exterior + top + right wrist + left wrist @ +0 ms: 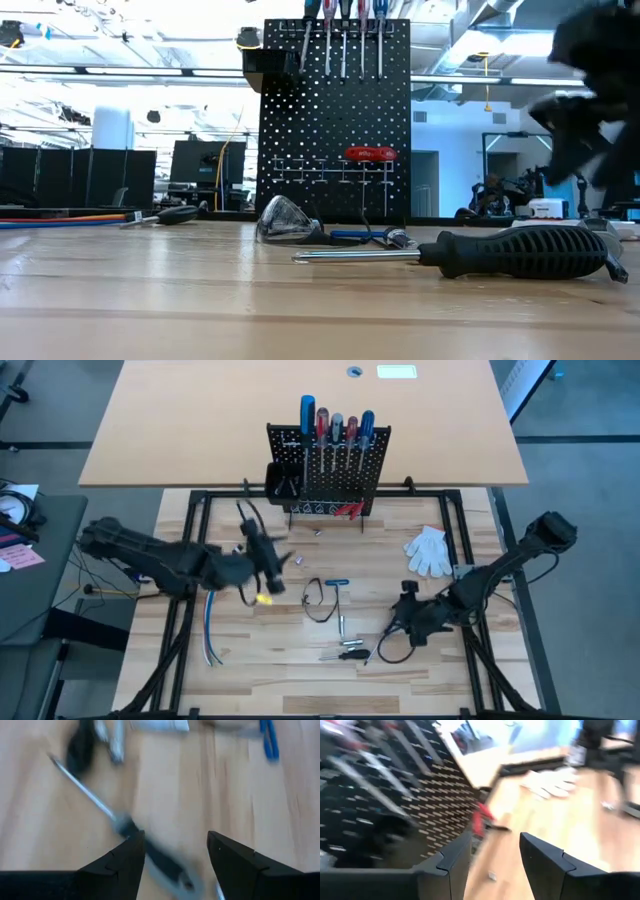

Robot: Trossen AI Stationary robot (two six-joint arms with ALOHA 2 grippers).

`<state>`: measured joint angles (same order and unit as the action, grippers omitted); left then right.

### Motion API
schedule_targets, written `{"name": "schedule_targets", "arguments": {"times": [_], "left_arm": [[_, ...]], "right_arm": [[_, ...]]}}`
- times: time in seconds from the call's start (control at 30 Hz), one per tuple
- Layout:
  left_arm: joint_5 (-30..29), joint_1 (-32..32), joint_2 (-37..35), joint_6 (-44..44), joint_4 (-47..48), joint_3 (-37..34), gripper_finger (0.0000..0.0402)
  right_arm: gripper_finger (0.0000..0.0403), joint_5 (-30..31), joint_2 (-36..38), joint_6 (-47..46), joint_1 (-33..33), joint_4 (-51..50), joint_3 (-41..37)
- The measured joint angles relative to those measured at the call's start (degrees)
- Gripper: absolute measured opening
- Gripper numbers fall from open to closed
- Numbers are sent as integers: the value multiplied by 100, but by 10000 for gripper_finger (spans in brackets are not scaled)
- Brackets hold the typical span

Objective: Hang tools onto peg board
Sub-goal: Put the silver socket into the black bin on the black pegboard

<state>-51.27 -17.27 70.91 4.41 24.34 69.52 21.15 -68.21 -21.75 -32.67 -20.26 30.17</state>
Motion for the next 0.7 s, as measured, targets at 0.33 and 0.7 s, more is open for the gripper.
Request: {"name": "schedule_targets", "arguments": {"times": [0.33,0.7], "left_arm": [[-43,-895,1592,-1238,70,-116,164],[-62,-972,2555,-1221,-312,-118,164]], "right_arm": [[184,426,3,-1245,99,-1966,-20],[185,113,0,-314,688,-273,-789]]}}
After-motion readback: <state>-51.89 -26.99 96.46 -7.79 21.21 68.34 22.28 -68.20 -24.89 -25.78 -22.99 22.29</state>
